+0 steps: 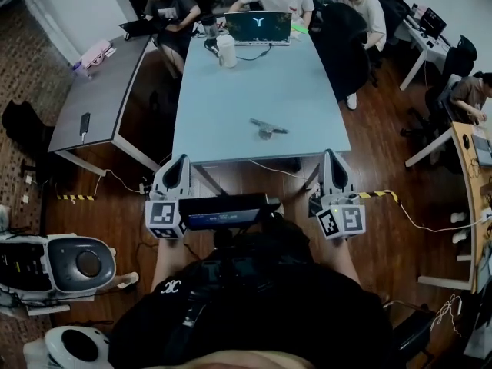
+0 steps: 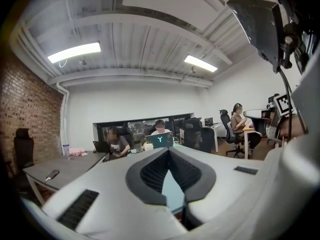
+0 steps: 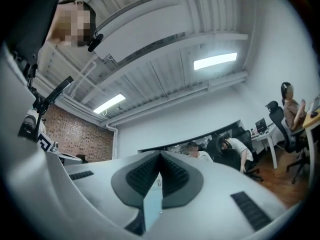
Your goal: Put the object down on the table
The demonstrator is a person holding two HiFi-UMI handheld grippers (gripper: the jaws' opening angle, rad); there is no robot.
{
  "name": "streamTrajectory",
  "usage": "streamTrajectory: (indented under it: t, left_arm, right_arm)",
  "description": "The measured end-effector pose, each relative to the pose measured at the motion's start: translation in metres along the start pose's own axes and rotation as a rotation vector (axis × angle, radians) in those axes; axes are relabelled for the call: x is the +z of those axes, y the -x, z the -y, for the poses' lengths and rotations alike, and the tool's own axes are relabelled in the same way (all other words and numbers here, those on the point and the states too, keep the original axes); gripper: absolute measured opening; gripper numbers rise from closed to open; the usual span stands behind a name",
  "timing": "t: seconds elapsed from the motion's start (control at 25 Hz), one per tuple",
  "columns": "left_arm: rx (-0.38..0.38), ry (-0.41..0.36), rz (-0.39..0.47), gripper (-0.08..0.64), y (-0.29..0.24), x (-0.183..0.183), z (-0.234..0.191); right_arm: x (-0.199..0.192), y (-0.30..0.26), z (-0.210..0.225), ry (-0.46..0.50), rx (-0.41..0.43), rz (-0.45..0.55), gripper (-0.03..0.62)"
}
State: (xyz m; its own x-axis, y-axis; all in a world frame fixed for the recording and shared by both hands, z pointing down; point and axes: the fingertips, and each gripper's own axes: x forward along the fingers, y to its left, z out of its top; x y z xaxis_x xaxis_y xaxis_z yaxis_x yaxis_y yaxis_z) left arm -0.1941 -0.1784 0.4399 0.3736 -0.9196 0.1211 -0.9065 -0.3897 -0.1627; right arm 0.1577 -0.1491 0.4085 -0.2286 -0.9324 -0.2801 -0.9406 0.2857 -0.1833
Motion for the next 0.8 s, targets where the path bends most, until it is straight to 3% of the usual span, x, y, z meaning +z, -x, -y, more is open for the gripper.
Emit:
streamTrajectory:
  t: [0.16, 0.32, 0.56, 0.8]
  left_arm:
    - [-0.004, 0.033, -0.031, 0.005, 0.075, -0.026, 0.006]
    - [-0.019, 0.039, -0.033, 0.005, 0.122, -0.029, 0.017]
    - [-0.034, 0.023, 0.008, 0.005, 0.158, -0.010, 0.034]
    - [-0.018, 0.035, -0.004, 0.005, 0.170, -0.010, 0.052]
  right_arm:
    - [0.017, 0.071, -0.038, 0.025, -0.031, 0.011, -0.023]
    - [0.029, 0.128, -0.061, 0.036, -0.061, 0.000, -0.023]
    - [0.050, 0.169, -0.080, 0.124, -0.046, -0.007, -0.023]
    - [0.056, 0.181, -0.074, 0.124, -0.025, -0.033, -0.021]
